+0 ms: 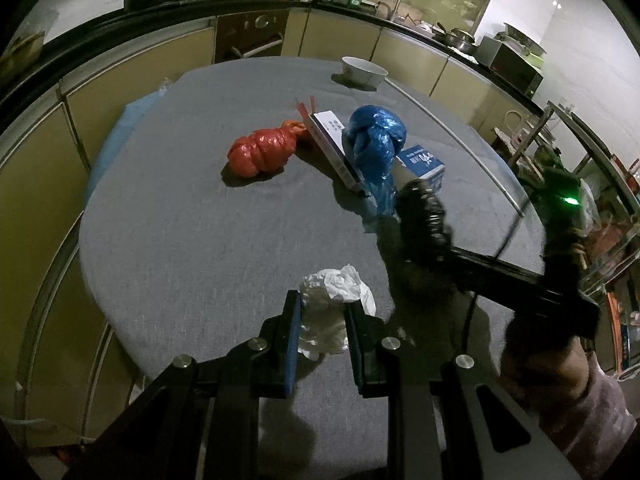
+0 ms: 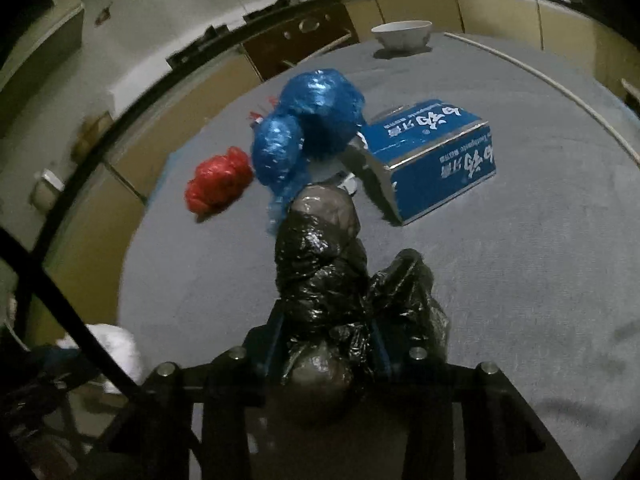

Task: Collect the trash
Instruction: 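Lift and carry the black bag and white wad toward the red basket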

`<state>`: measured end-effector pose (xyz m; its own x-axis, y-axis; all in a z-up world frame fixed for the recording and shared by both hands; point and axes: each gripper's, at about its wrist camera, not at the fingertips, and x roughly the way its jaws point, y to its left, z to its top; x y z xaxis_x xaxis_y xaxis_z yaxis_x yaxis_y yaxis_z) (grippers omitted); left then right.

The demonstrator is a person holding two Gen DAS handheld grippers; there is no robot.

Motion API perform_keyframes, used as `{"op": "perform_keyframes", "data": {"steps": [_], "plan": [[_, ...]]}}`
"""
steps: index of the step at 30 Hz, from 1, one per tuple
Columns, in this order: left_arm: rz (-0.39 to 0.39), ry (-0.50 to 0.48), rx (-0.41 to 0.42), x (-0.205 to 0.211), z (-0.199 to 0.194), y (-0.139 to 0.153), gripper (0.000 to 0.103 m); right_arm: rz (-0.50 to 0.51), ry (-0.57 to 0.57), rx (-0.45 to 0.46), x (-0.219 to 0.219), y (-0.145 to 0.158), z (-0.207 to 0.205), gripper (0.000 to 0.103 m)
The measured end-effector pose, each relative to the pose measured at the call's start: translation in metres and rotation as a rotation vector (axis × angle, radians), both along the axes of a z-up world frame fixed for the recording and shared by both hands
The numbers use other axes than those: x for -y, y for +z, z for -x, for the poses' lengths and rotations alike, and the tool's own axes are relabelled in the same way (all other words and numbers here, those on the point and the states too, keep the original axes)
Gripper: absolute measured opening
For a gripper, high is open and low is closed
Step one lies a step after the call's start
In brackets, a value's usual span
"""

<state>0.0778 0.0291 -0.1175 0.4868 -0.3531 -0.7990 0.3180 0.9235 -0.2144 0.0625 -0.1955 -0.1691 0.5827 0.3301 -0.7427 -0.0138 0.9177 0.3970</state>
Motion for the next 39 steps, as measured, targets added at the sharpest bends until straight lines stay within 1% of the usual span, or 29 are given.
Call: {"op": "perform_keyframes", "data": {"steps": [6,12,19,24,29,39], "plan": [[-0.001,-0.023,0.025,0.011,0.006,0.010,0.023,-0.122,-0.011,0.088,0.033,0.030,0.045,0.041],[-0.006,-0.068,0.061,0.029,0.020,0.025,0.023,-0.189,-0.065,0.171,0.069,0.054,0.097,0.041],[-0.015,-0.130,0.110,0.055,0.037,0.044,0.023,-0.185,-0.148,0.253,0.108,0.075,0.159,0.041],[-0.027,-0.177,0.138,0.076,0.048,0.054,0.023,-0.178,-0.200,0.285,0.132,0.084,0.193,0.041],[-0.045,-0.230,0.162,0.099,0.058,0.062,0.023,-0.176,-0.251,0.306,0.155,0.088,0.222,0.041],[-0.075,-0.318,0.199,0.140,0.071,0.075,0.023,-0.164,-0.336,0.345,0.189,0.095,0.266,0.041]]}}
